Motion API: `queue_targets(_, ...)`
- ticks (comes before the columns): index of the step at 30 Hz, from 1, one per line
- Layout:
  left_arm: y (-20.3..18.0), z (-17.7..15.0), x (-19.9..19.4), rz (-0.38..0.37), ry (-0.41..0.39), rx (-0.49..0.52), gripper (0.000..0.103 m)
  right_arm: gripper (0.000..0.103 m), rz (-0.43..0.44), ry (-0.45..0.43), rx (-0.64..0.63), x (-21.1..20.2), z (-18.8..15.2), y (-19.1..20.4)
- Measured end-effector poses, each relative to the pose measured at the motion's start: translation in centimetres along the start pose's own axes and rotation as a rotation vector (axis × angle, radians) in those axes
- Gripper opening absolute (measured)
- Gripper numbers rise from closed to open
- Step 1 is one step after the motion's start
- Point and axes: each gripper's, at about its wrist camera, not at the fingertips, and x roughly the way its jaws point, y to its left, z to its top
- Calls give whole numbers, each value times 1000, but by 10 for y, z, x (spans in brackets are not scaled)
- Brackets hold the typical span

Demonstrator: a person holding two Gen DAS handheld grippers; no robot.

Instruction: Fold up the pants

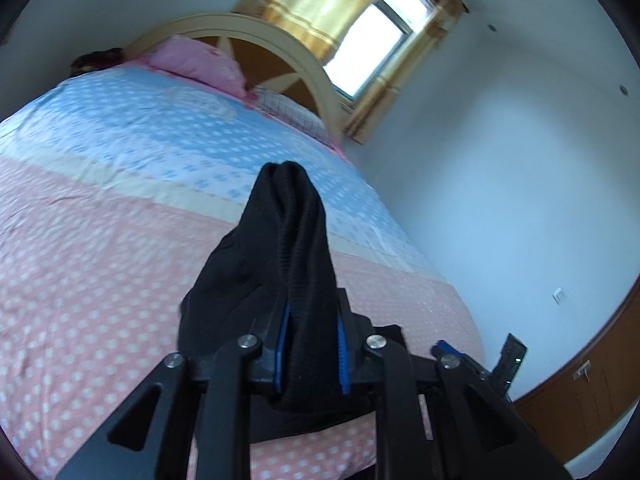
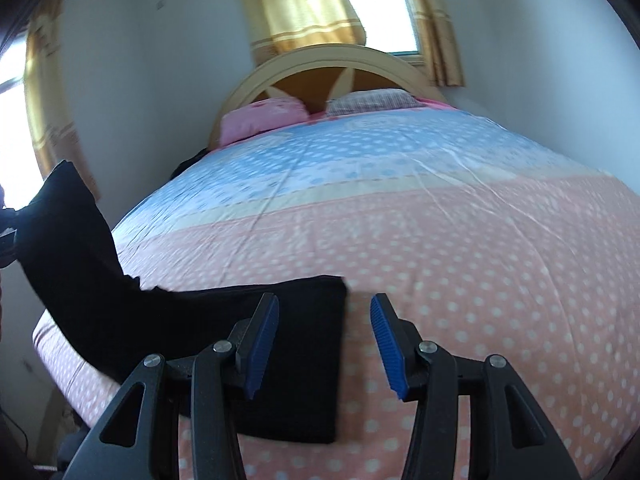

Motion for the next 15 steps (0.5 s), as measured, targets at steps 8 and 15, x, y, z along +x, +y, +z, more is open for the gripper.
queue_targets(8, -77, -8, 83, -59, 163, 129, 20, 50, -12, -4, 52, 1, 2, -19)
queue_targets(15, -104, -41, 166, -19, 331, 212, 20, 50, 3, 22, 70, 10, -1, -23)
